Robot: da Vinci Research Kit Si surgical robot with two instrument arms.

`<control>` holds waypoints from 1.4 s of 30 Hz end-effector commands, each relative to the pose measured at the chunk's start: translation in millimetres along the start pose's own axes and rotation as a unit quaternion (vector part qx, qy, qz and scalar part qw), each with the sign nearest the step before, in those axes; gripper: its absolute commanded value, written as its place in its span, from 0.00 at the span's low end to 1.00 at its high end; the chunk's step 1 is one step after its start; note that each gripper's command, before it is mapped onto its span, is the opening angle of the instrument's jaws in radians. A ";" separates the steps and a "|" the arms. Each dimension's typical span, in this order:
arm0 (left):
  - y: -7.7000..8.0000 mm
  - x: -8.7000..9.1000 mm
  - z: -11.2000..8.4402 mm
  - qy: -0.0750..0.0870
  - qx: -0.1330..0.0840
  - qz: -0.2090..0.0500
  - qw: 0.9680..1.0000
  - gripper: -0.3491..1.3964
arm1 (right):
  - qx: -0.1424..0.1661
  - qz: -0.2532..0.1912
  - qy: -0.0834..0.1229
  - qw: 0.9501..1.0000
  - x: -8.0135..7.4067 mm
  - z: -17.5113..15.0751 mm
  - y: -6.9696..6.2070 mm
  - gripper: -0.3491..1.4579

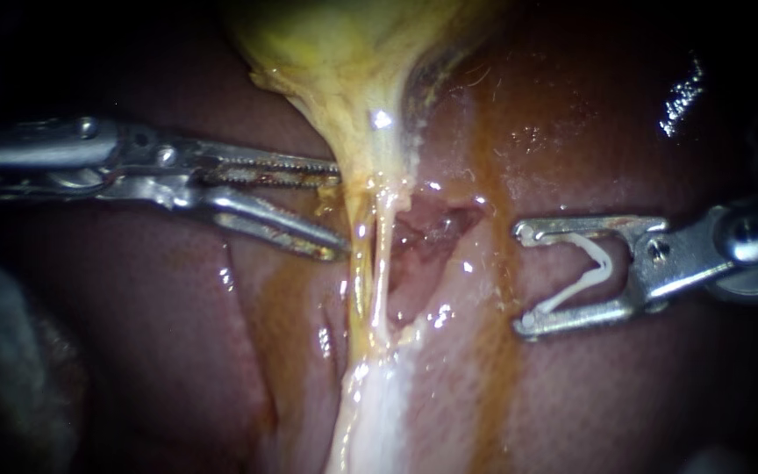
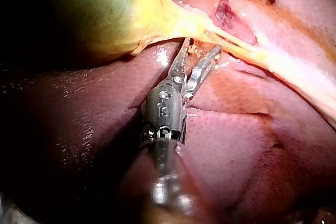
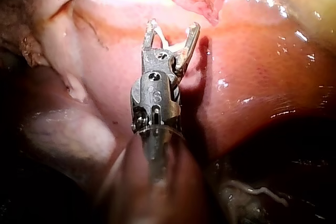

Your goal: Grabbing gallbladder

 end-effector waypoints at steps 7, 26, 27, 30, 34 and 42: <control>-0.2 0.0 -0.1 0.000 -0.001 0.001 1.000 0.14 | 0.000 0.000 0.000 1.000 0.0 0.0 0.0 0.47; 1.4 2.6 -5.2 -0.025 -0.035 -0.034 0.998 0.00 | 0.000 0.000 0.000 1.000 -0.1 -0.1 0.0 0.47; 1.2 3.2 -5.9 -0.025 -0.039 -0.037 0.998 0.00 | 0.000 0.000 0.000 1.000 -0.1 -0.1 0.0 0.47; 0.4 4.9 -8.5 -0.026 -0.043 -0.043 0.998 0.00 | 0.000 0.000 0.000 1.000 -0.1 -0.1 0.0 0.47; -0.8 6.4 -11.5 -0.025 -0.034 -0.045 0.998 0.00 | 0.000 0.000 0.000 1.000 -0.1 -0.1 0.0 0.47; -1.1 6.6 -12.4 -0.022 -0.032 -0.046 0.998 0.00 | 0.000 0.000 0.000 1.000 -0.1 -0.1 0.0 0.47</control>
